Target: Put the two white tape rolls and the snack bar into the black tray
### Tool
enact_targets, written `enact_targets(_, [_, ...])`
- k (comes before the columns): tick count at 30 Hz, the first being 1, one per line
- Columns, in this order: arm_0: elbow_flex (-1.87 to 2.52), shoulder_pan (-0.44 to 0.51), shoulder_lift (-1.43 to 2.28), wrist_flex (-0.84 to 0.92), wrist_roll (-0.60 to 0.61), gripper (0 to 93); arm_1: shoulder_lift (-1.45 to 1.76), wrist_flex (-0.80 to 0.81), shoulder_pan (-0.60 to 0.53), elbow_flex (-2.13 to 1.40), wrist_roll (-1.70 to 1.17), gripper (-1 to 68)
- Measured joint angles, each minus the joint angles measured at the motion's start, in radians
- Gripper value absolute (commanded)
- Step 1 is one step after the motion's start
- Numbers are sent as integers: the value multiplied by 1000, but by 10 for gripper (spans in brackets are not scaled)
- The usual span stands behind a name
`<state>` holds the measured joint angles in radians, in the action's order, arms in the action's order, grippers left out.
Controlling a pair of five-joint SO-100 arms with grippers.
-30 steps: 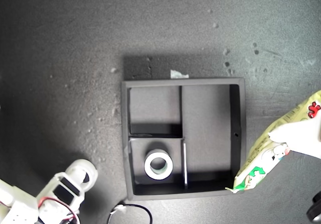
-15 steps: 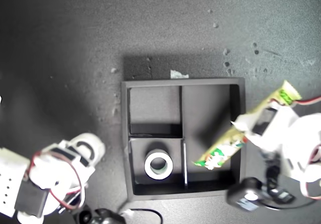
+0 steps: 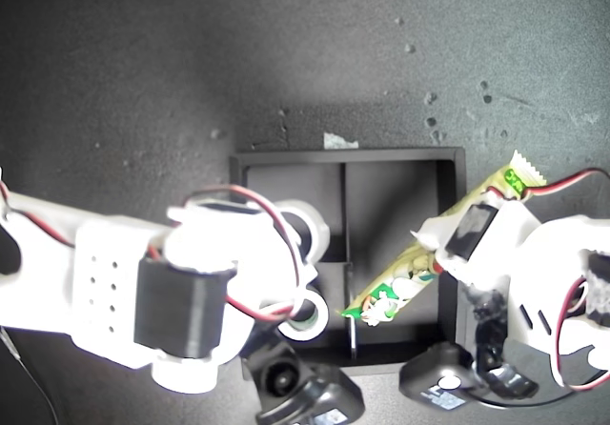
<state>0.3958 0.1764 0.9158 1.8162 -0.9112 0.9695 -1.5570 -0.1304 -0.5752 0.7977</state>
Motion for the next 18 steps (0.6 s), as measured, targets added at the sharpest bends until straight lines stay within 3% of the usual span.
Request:
enact_targets(9, [26, 15, -2, 0, -21, 118, 0, -21, -17, 0, 0, 338])
enact_targets(12, [34, 31, -2, 0, -21, 126, 0, -49, -15, 25, 0, 338])
enact_targets(14, [61, 31, 3, 0, -21, 121, 0, -84, -15, 78, 0, 300])
enact_targets(18, [270, -23, 181, 0, -25, 64, 37, -212, -14, 255, 3, 105])
